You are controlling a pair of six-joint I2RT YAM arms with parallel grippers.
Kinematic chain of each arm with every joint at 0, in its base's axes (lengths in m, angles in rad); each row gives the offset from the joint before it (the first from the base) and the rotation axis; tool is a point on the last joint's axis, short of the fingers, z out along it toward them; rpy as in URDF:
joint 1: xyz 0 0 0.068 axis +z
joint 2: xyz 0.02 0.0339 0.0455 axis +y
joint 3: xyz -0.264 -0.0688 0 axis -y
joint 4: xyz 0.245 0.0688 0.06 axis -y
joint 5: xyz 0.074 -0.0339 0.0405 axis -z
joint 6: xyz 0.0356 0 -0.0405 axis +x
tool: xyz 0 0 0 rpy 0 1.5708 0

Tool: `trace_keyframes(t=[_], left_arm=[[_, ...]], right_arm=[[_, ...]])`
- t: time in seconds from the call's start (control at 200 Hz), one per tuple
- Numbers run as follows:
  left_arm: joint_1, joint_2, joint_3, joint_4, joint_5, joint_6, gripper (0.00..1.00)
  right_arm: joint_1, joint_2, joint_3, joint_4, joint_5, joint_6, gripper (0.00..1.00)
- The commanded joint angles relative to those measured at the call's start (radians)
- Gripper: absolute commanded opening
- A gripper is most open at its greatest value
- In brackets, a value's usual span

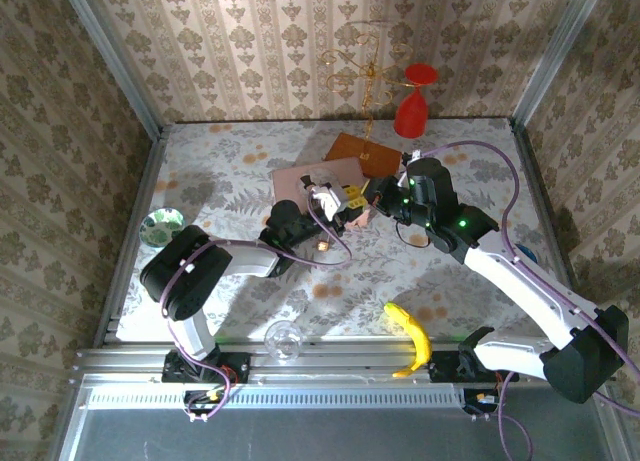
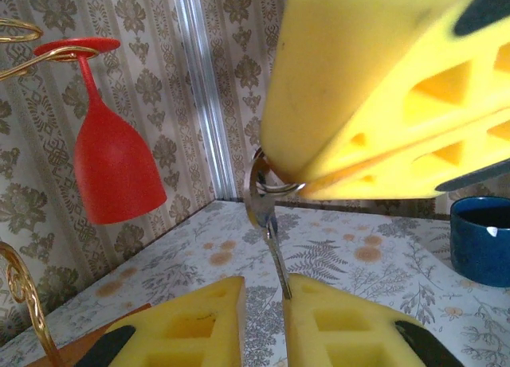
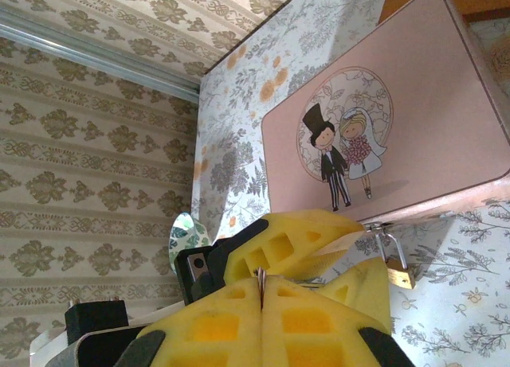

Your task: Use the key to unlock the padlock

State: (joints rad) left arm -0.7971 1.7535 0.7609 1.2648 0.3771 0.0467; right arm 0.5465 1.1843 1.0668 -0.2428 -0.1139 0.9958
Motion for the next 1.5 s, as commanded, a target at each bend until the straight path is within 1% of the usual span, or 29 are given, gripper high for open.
trace_keyframes(t=[0.0,0.15,0.19,0.245,0.27,0.355,0.505,0.585,0.635,0.82,0.945,1.2,1.391,1.496], left_arm=[[0.004,0.003,0.031,0.025,-0.004,0.002,0.20],[0.005,0.005,0.034,0.025,0.000,-0.005,0.20],[0.005,0.004,0.034,0.025,0.005,-0.006,0.24],[0.006,0.004,0.031,0.025,0.009,-0.008,0.31],[0.007,0.006,0.029,0.025,0.011,-0.007,0.33],[0.006,0.006,0.020,0.026,0.015,-0.008,0.35],[0.007,0.004,0.012,0.026,0.013,-0.012,0.36],[0.008,0.004,0.008,0.025,0.021,-0.013,0.42],[0.007,0.006,0.005,0.025,0.023,-0.016,0.43],[0.007,0.012,-0.003,0.027,0.019,-0.024,0.43],[0.007,0.011,0.006,0.027,0.017,-0.018,0.40],[0.008,0.014,0.029,0.026,0.022,-0.024,0.29],[0.007,0.009,0.028,0.025,0.023,-0.024,0.25],[0.008,0.006,0.027,0.025,0.022,-0.024,0.25]], right_arm=[[0.006,-0.001,-0.014,0.008,-0.011,0.007,0.00],[0.006,-0.001,-0.016,0.007,-0.009,0.006,0.00],[0.006,-0.001,-0.016,0.006,-0.008,0.005,0.00],[0.006,-0.001,-0.016,0.005,-0.006,0.005,0.00],[0.006,0.000,-0.016,0.004,-0.005,0.004,0.00],[0.006,0.000,-0.015,0.001,-0.002,0.001,0.00],[0.006,0.001,-0.014,0.000,0.001,0.002,0.00],[0.006,0.000,-0.013,-0.002,0.006,0.001,0.00],[0.006,0.001,-0.013,-0.004,0.010,-0.001,0.00],[0.006,0.002,-0.013,-0.006,0.012,0.000,0.00],[0.006,0.004,-0.011,-0.005,0.011,-0.001,0.00],[0.006,0.004,-0.018,-0.007,0.015,0.000,0.00],[0.006,0.003,-0.022,-0.010,0.019,-0.001,0.00],[0.006,0.003,-0.024,-0.012,0.022,0.000,0.00]])
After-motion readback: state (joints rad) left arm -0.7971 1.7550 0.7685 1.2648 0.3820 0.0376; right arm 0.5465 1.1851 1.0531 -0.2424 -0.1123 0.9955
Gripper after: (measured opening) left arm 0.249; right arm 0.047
